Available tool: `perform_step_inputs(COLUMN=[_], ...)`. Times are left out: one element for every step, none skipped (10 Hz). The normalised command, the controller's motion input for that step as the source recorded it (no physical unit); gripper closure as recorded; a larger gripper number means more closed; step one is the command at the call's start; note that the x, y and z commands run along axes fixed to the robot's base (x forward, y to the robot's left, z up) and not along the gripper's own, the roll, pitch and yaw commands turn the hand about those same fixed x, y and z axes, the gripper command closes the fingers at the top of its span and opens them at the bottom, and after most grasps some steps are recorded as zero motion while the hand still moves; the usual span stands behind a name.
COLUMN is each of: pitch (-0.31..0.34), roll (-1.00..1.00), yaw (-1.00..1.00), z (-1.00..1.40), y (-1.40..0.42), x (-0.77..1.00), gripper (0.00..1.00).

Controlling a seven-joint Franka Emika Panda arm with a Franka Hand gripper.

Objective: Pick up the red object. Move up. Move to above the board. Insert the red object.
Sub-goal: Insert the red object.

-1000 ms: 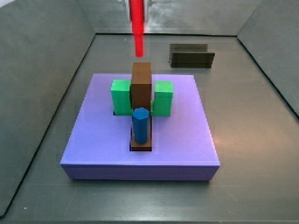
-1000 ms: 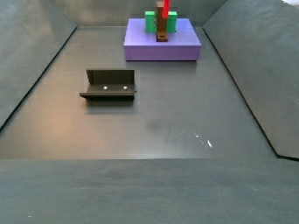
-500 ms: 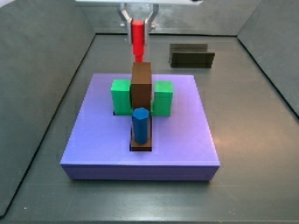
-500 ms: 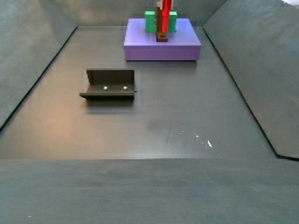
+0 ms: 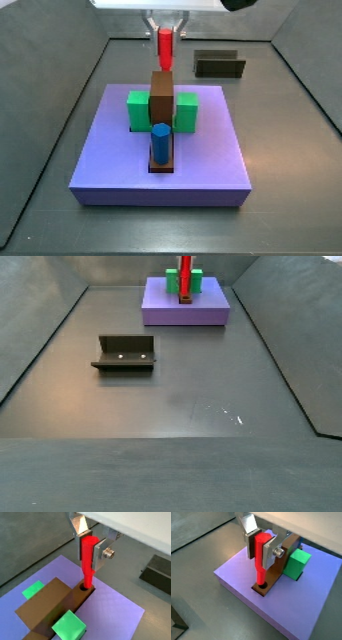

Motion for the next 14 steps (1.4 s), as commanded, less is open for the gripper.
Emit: perform_step_inputs(pitch=[0.0,0.0,0.0,0.0,0.0,-0.001,-0.023,-0.039,-0.043,-0.044,-0.06,-0.05,-0.059,-0.067], roll=[0.03,0.02,0.03,0.01,0.0,0.0,0.0,0.0,0.03,0.09,0.15,0.17,0.17,0.14], yaw=[0.0,0.0,0.0,0.0,0.0,0.0,0.0,0.0,0.0,0.01,0.03,0.04,0.02,0.0], z=[-0.18,-0.18,-0.15,-0.11,-0.04,-0.03,0.0,-0.08,-0.28,-0.36,-0.38,-0.35,-0.37,-0.39], y=[-0.02,0.0,0.0,0.0,0.0,0.0,-0.04,0.0,0.0,0.0,-0.03,-0.08,-0.09,-0.14], x=[0.0,0.0,-0.05,-0.09,-0.07,-0.06,-0.05,0.0,0.04,0.16,0.17,0.21,0.16,0.05], gripper=[1.0,1.0,1.0,1.0,1.0,1.0,1.0,1.0,1.0,1.0,1.0,1.0,1.0,1.0])
